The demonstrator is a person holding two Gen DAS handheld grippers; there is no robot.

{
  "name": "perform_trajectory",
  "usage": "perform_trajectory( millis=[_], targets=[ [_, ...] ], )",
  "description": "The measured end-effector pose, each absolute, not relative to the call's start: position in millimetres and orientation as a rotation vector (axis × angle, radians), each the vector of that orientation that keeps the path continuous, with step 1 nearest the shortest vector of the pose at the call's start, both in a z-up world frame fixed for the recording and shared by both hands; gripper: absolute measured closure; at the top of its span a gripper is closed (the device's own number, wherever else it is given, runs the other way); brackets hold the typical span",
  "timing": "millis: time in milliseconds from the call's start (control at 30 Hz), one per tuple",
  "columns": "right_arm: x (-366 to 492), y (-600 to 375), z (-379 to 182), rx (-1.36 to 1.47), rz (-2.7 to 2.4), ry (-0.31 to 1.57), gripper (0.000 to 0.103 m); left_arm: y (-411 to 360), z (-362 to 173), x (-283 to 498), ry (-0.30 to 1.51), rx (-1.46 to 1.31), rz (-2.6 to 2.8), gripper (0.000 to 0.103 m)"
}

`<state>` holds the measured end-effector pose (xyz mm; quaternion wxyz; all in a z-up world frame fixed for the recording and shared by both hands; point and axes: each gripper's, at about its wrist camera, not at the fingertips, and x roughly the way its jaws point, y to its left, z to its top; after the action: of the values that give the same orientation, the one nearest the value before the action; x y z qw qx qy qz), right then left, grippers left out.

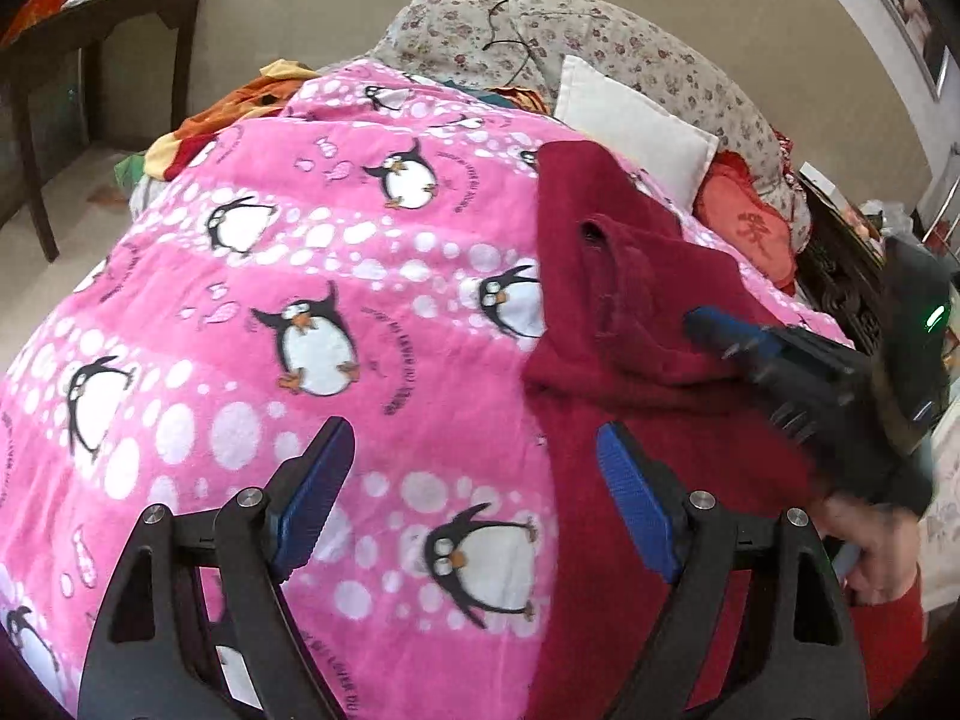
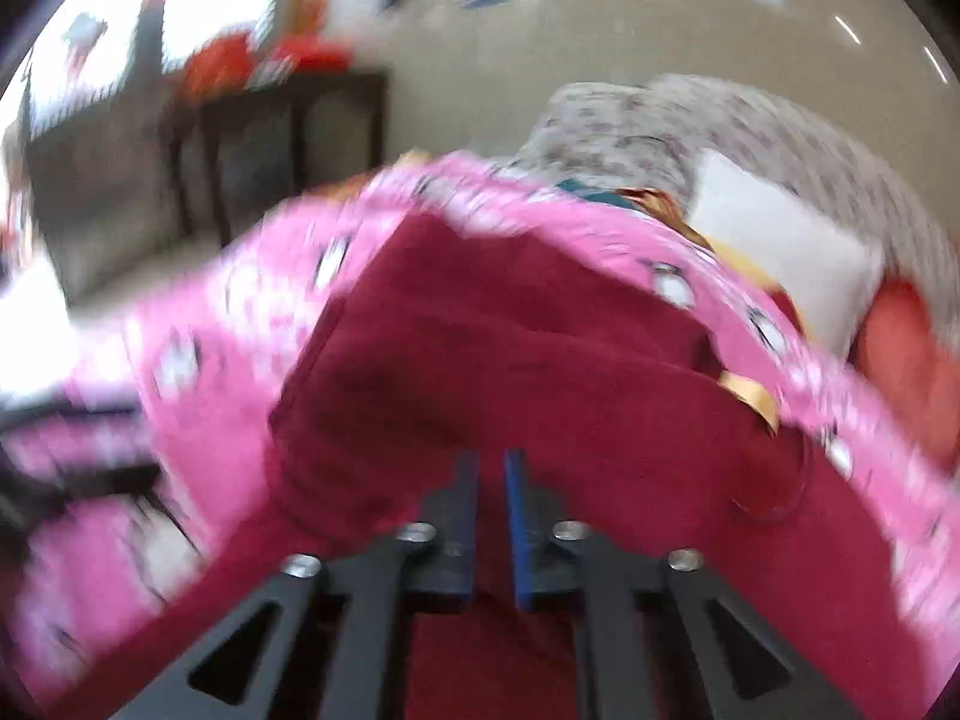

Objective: Fold small clothes

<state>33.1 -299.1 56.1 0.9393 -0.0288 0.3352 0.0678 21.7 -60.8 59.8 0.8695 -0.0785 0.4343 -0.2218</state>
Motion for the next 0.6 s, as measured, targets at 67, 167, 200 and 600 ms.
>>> perform_trajectory(
  millis=[67, 167, 200, 600],
  targets=[
    [10.6, -329.4, 76.8, 0.026, 0.102, 0.603, 0.097, -71.9, 64.9, 18.4, 0.9, -0.147, -0.491, 0.02],
    [-13.1, -351.0, 91.5, 0.023, 0.065, 0.569, 0.097, -93.3, 70.0, 10.4, 0.876, -0.087, -0.523, 0.02],
    [-18.2, -347.2, 92.0, 0.009, 0.087, 0.568, 0.089, -97.7, 71.0, 8.2, 0.87, -0.072, -0.525, 0.02],
    [42.4, -235.5, 49.1, -0.085, 0.299, 0.667, 0.039, -85.8, 69.5, -13.2, 0.837, 0.079, -0.451, 0.02]
  ],
)
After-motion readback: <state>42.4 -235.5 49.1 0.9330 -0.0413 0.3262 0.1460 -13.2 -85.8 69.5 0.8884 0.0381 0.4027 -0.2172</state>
